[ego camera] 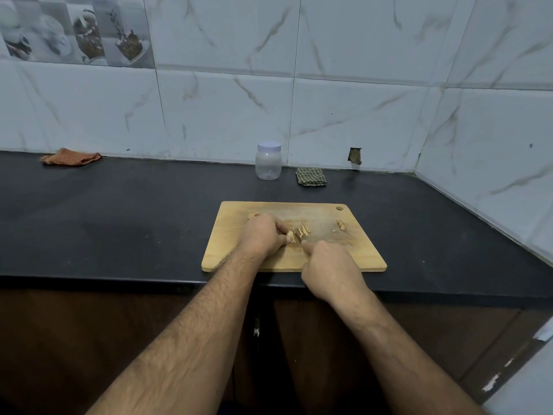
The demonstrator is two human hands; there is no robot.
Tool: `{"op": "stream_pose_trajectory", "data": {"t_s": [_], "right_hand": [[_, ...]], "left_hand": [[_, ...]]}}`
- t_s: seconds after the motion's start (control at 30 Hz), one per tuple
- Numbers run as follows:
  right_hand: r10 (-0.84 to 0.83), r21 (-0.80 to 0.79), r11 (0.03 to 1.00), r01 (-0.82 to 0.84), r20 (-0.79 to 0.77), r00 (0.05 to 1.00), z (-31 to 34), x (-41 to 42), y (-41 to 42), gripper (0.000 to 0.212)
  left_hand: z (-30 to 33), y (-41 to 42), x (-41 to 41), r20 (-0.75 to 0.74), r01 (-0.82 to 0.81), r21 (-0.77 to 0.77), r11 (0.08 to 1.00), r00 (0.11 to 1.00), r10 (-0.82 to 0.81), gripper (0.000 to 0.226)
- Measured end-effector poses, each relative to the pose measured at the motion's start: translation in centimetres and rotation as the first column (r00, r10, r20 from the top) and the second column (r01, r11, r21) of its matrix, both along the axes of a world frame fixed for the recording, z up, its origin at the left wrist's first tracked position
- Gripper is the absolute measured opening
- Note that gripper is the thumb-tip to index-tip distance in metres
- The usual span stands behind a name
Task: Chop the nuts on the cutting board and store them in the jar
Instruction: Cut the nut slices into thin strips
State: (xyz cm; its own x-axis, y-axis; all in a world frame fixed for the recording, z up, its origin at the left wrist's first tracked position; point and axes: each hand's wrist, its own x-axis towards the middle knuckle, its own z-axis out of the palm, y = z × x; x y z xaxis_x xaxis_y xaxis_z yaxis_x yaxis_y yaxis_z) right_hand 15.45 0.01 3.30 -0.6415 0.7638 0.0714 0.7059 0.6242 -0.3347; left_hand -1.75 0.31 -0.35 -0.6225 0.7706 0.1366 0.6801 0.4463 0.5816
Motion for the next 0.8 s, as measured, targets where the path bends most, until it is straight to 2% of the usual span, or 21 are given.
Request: {"op": "stream_pose_trajectory", "data": {"t_s": [0.23, 0.8], "right_hand": [[0.010, -0.019, 1.000, -0.011, -0.057, 0.998, -0.3, -0.8, 0.3, 0.056], [-0.006, -0.038, 0.999, 0.005, -0.034, 0.999, 0.3, -0.9, 1.3, 0.057]], "left_hand": [[-0.1, 0.0, -0.2, -0.017, 0.006, 0.005, 1.000, 1.000, -0.006, 0.024], [0.0, -0.1, 0.0, -0.014, 0.013, -0.019, 1.000, 1.000, -0.013, 0.019]]}}
